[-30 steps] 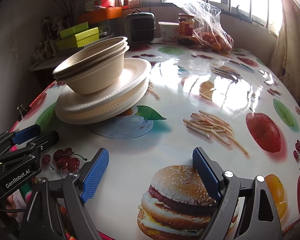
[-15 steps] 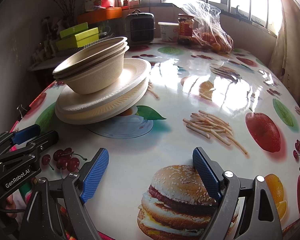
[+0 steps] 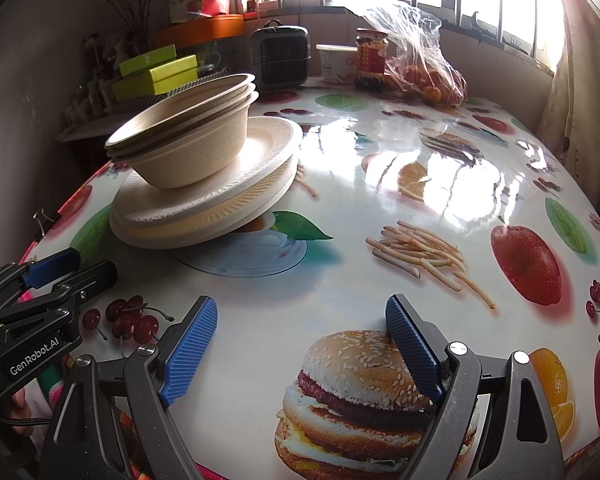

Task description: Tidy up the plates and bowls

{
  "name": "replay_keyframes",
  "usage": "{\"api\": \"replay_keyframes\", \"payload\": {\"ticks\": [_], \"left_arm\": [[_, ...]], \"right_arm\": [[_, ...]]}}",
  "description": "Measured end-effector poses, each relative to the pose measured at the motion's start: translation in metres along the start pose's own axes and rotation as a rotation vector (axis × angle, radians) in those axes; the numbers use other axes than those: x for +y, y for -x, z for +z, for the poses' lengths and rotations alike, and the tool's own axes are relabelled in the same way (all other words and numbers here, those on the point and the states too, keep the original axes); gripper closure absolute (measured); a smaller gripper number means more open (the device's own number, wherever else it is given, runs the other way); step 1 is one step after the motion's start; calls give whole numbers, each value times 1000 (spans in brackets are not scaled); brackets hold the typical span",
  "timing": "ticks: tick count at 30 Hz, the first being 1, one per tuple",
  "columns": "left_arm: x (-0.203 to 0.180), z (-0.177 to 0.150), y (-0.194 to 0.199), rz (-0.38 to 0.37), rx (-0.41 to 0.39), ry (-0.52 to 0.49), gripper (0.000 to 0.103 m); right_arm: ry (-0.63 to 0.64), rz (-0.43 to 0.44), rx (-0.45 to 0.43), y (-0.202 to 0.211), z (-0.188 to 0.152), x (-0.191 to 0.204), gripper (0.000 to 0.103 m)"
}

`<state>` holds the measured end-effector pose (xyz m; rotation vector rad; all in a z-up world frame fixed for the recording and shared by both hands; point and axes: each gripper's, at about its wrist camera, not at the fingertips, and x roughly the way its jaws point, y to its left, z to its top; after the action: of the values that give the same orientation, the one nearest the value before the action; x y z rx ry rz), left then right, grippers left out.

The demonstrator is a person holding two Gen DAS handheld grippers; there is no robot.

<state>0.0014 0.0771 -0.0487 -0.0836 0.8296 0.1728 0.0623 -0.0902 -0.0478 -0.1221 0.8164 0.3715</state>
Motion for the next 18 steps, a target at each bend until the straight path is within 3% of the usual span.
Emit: {"api": "replay_keyframes", "payload": {"ticks": [18], "left_arm": [[0, 1, 1, -3, -1, 2, 51]], "right_arm": [[0, -1, 0, 0, 0, 0, 16]]}}
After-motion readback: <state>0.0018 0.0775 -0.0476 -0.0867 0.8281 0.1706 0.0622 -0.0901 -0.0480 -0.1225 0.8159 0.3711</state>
